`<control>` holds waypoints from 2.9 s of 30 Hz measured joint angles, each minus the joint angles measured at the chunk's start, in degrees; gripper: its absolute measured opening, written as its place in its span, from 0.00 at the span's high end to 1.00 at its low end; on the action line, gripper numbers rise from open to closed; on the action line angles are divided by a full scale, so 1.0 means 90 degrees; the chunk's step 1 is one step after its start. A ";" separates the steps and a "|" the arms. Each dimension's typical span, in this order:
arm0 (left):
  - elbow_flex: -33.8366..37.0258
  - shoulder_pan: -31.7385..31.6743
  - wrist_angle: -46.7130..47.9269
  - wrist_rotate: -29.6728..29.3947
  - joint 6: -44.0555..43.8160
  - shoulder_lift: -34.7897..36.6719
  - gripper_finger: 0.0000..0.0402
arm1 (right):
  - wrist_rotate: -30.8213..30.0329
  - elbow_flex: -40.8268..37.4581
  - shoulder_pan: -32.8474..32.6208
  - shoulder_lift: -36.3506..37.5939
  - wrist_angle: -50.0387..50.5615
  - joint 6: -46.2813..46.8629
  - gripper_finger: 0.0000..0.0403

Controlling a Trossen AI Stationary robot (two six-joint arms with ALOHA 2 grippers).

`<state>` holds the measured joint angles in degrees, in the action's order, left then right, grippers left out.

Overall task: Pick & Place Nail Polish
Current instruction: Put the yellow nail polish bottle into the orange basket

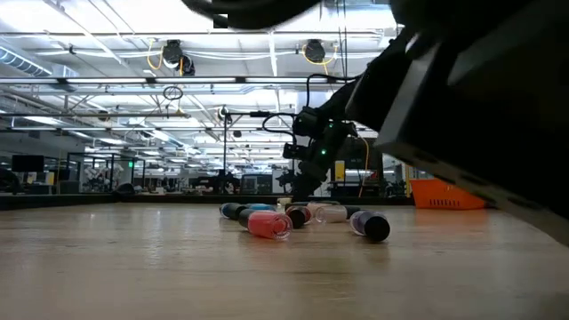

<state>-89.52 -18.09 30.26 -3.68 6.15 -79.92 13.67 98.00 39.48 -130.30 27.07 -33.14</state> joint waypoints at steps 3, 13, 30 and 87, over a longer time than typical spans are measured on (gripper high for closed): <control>0.0019 0.0000 -0.0038 0.0002 0.0000 0.0000 0.59 | -0.0020 -0.0011 -0.0057 0.0075 0.0052 0.0092 0.88; 0.0391 0.0020 -0.0054 0.0011 -0.0083 -0.0002 0.59 | 0.0582 -0.0504 -0.0654 0.2132 0.1001 0.0773 0.88; 0.4581 0.0701 -0.6076 0.0185 -0.0494 0.0016 0.59 | -0.0549 -0.6423 -0.3124 0.7576 -0.2036 0.4182 0.88; 0.5472 0.0765 -0.7373 0.0175 -0.0841 0.0024 0.59 | 0.2434 -0.8145 -0.7009 0.8179 -1.0262 0.3636 0.88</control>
<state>-40.27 -11.20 -36.10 -2.11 -1.41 -79.70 35.58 24.69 -23.60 -56.69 -65.29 -0.42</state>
